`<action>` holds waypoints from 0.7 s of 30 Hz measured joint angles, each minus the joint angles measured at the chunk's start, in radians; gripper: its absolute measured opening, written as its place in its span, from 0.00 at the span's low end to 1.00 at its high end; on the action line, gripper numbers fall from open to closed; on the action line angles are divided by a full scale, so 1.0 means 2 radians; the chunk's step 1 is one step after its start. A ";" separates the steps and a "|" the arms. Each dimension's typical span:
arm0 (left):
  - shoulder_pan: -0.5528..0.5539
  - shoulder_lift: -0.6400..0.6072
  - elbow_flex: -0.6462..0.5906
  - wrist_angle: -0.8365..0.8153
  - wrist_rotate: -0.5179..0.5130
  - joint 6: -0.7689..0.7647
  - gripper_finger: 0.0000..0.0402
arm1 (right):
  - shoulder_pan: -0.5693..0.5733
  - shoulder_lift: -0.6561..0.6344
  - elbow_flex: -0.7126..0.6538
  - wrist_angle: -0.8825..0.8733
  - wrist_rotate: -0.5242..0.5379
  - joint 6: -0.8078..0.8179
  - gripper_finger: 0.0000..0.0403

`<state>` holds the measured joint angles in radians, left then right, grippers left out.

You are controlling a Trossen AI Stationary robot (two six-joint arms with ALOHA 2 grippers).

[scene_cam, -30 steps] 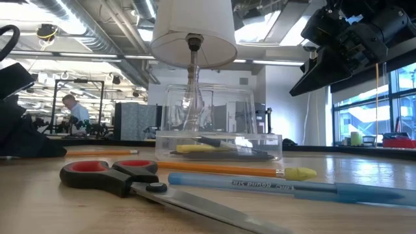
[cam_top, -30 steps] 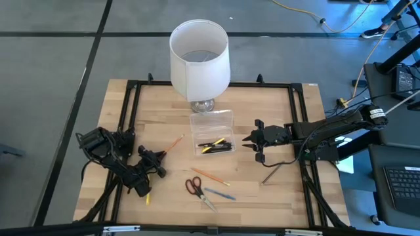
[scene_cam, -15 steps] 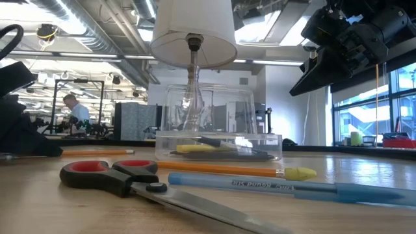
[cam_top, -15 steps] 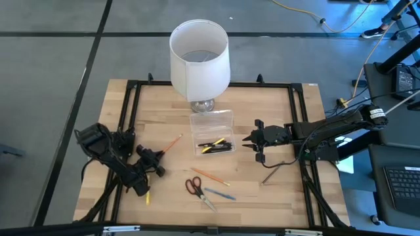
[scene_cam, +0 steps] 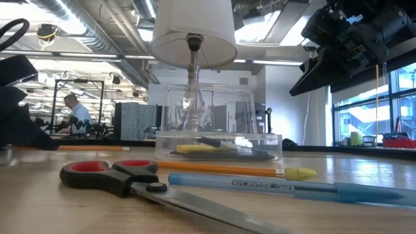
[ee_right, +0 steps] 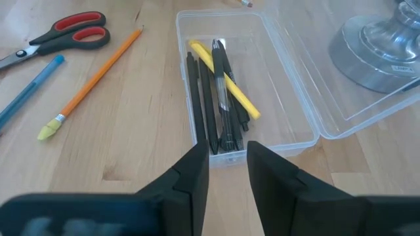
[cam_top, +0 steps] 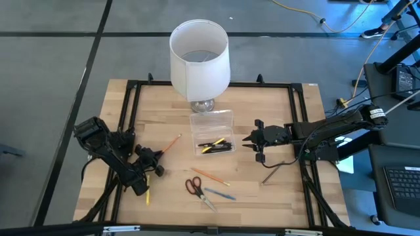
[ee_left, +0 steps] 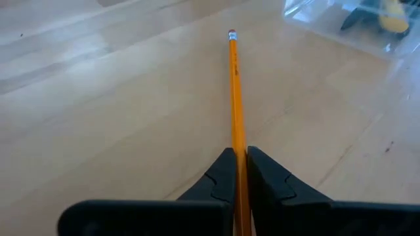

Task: Pick & place school supplies into a supply box
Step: Put the orange pencil into the transparent supply box

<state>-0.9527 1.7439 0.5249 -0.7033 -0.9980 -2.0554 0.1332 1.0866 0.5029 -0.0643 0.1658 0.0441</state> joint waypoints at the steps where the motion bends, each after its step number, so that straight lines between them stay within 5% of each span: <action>1: 0.000 0.000 0.000 0.000 -0.008 0.000 0.03 | 0.000 0.000 0.000 0.000 0.000 0.000 0.27; 11: 0.000 -0.001 0.007 -0.010 -0.055 -0.007 0.03 | 0.000 0.000 0.000 0.000 0.000 0.000 0.27; 21: 0.000 -0.001 0.080 -0.122 -0.061 0.012 0.03 | 0.000 0.000 0.000 0.000 0.000 0.000 0.27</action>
<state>-0.9527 1.7412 0.6851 -0.9475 -1.1206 -2.0318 0.1331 1.0863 0.5030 -0.0640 0.1661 0.0441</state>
